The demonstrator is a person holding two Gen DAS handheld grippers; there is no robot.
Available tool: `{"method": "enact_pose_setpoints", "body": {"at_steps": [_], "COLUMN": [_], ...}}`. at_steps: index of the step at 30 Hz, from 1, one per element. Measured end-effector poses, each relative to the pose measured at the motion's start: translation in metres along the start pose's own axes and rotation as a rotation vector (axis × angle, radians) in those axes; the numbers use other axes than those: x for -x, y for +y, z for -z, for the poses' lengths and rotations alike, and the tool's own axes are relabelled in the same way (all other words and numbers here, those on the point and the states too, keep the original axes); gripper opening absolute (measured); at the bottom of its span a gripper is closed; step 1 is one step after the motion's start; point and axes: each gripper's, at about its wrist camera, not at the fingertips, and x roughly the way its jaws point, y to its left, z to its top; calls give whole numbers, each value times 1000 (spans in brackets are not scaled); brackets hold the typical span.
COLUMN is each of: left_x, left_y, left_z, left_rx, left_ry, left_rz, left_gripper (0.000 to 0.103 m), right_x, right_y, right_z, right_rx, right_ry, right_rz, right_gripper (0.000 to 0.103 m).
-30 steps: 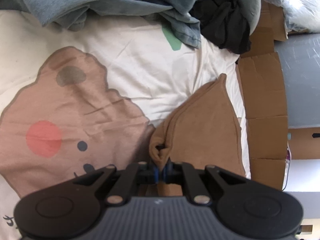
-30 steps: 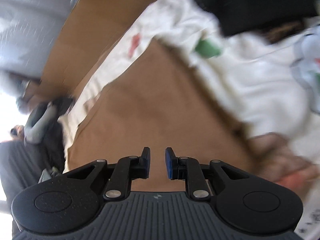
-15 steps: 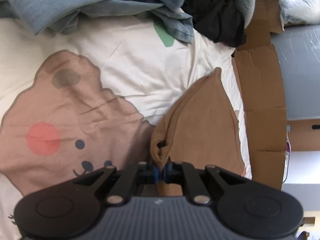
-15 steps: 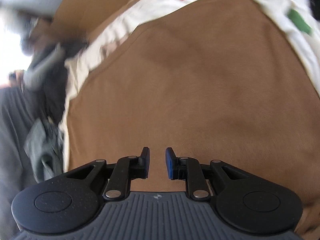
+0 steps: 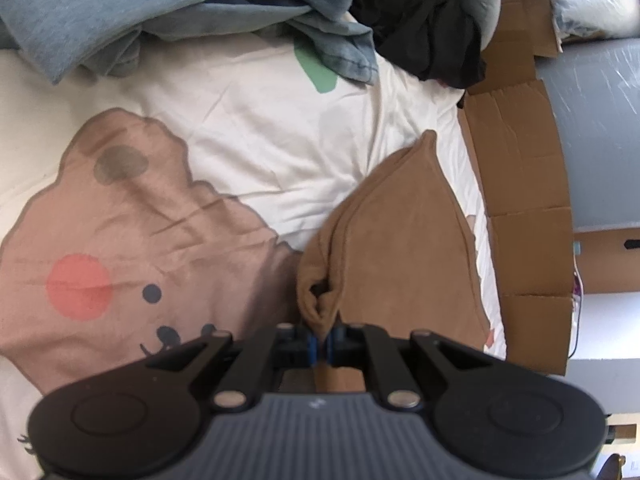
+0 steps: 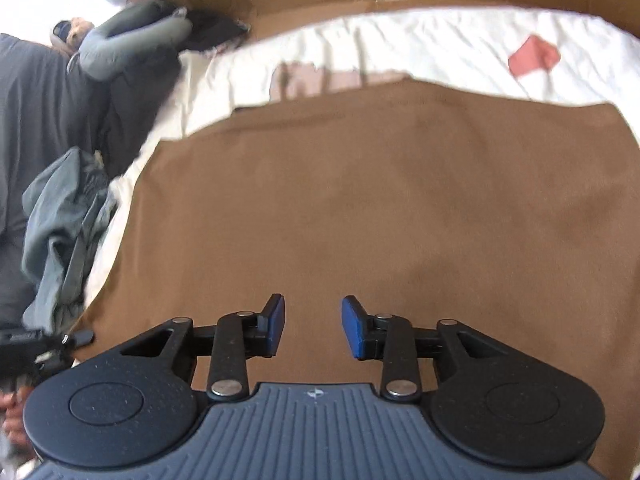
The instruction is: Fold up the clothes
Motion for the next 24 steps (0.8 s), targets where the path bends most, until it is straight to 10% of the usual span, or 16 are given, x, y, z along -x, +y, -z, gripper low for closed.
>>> {"method": "enact_pose_setpoints", "body": {"at_steps": [2, 24], "left_x": [1, 8], "left_y": [-2, -24], "left_z": [-2, -3], "left_rx": [-6, -39], "left_ry": [-2, -11], "left_rz": [1, 59], "left_gripper": [5, 5], "right_x": [-7, -26], "right_y": [6, 58], "right_z": [5, 90], "right_rx": [7, 63], "right_ry": [15, 232], "right_rz": [11, 6], "right_gripper": [14, 0]}}
